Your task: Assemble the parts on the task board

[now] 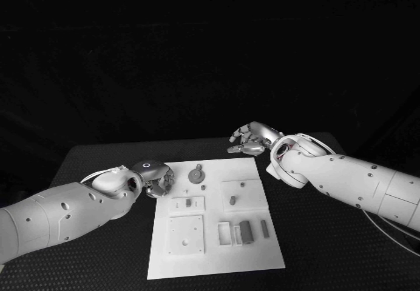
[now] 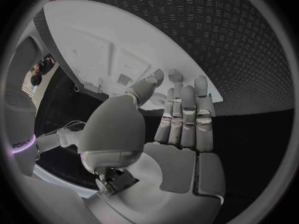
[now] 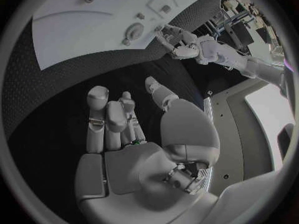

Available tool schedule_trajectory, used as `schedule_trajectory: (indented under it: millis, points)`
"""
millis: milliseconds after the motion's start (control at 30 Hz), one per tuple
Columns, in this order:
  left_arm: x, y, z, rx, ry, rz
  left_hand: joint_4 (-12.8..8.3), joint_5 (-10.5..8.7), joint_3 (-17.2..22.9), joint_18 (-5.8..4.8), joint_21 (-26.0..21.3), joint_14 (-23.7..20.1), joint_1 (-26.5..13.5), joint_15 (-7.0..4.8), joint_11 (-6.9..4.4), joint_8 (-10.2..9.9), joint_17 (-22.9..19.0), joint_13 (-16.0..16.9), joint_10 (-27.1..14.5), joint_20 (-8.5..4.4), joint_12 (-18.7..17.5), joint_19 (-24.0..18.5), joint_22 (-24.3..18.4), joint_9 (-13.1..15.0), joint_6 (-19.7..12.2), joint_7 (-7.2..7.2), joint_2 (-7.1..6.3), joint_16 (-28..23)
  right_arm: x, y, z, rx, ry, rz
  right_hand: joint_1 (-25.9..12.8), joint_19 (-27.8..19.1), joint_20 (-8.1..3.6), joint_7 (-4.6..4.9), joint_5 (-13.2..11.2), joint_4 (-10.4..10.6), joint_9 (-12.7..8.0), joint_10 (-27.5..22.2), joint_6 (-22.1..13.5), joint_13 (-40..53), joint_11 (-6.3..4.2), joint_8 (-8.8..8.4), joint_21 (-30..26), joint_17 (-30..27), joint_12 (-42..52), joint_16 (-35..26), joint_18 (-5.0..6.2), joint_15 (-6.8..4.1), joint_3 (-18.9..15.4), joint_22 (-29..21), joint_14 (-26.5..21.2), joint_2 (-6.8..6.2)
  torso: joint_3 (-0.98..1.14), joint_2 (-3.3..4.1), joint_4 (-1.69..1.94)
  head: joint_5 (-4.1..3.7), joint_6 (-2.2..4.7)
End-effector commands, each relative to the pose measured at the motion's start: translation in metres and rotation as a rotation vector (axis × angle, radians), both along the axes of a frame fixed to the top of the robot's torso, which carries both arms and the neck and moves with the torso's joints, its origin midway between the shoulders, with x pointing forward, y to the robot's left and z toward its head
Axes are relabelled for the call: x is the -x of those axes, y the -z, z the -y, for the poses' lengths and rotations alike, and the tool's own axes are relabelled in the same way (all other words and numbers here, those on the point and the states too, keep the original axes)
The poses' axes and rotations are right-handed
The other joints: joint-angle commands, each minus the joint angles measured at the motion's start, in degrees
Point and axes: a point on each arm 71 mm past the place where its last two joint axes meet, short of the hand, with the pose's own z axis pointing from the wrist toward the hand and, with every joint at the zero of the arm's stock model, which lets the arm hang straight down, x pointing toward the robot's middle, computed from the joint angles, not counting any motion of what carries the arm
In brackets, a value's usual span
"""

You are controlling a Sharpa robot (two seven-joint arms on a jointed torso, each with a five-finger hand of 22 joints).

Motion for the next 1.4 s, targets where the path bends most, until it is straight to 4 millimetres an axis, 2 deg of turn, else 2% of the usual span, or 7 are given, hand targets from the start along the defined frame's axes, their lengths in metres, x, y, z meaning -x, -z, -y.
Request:
schedule_trajectory:
  millis: [33, 233, 567, 1133, 1400]
  points:
    - [0.0, 0.0, -0.001, -0.011, 0.005, 0.009, 0.4, 0.16, 0.0, 0.87, -0.1, 0.2, 0.3, -0.11, -0.09, -0.1, 0.1, 0.0, 0.6, -0.02, 0.1, 0.4, 0.6, -0.1, 0.3, 0.4, 0.06, 0.0, 0.0, 0.001, -0.001, 0.003, -0.009, -0.003, -0.6, -0.1, -0.45, 1.03, 0.2, 0.4, 0.0, -0.4, -0.7, -0.1, 0.08, -0.29, -0.2, 0.1, 0.3, -0.3, 3.63, 0.27, 0.1, 1.0, 0.0, 0.13, -0.01, -0.02, -0.02, -0.07, -0.06]
    - [-0.002, 0.001, -0.004, -0.028, -0.008, 0.004, 0.5, 0.16, 0.0, 0.87, -0.1, 0.3, 0.3, -0.14, -0.11, -0.1, 0.2, 0.0, 0.8, -0.04, 0.2, 0.5, 0.6, -0.2, 0.6, 0.36, 0.22, 0.1, 0.0, 0.001, -0.001, 0.003, -0.01, -0.003, -0.6, -0.1, -0.45, 1.03, 0.2, 0.4, 0.0, -0.4, -0.7, -0.1, 0.08, -0.29, -0.2, 0.1, 0.3, -0.3, 3.63, 0.27, 0.1, 1.0, 0.0, 0.13, -0.02, -0.06, 0.08, -0.18, -0.17]
    - [-0.004, 0.004, -0.003, -0.046, -0.011, -0.002, 0.6, 0.16, -0.1, 0.84, -0.3, 0.3, 0.2, -0.12, -0.09, 0.2, 0.3, -0.1, 0.8, -0.02, 0.1, 0.5, 0.7, -0.2, 1.3, 0.1, 0.43, 0.0, 0.0, 0.001, -0.001, 0.003, -0.01, -0.003, -0.6, -0.1, -0.45, 1.03, 0.2, 0.4, 0.0, -0.4, -0.7, -0.1, 0.08, -0.29, -0.2, 0.1, 0.3, -0.3, 3.63, 0.27, 0.0, 1.0, 0.0, 0.14, -0.01, 0.0, -0.04, -0.19, -0.2]
    - [-0.005, 0.012, 0.0, -0.066, -0.021, -0.033, 1.0, 0.14, -0.5, 0.83, -0.4, 0.4, -0.3, -0.04, 0.0, 0.1, 0.4, -0.2, 0.5, -0.01, -0.1, 0.6, 0.7, -0.5, 1.2, 0.15, 0.6, 0.0, 0.0, 0.001, -0.002, 0.003, -0.011, -0.004, -0.6, -0.1, -0.44, 1.03, 0.2, 0.5, 0.0, -0.4, -0.7, -0.1, 0.08, -0.3, -0.2, 0.1, 0.4, -0.3, 3.63, 0.27, 0.0, 1.0, 0.0, 0.16, 0.07, -0.03, 0.0, -0.41, -0.41]
    - [-0.006, 0.014, 0.001, -0.076, -0.024, -0.047, 1.0, 0.14, -0.4, 0.88, -0.5, 0.3, 0.0, -0.03, 0.0, 0.1, 0.5, -0.2, 0.5, 0.0, -0.1, 0.6, 0.8, -0.6, 1.4, 0.11, 1.32, 0.0, 0.0, 0.001, -0.002, 0.002, -0.012, -0.004, -0.6, -0.1, -0.44, 1.04, 0.2, 0.5, 0.0, -0.4, -0.7, -0.1, 0.08, -0.3, -0.2, 0.1, 0.4, -0.3, 3.63, 0.27, 0.0, 1.0, 0.0, 0.16, -0.03, -0.05, 0.08, -0.48, -0.4]
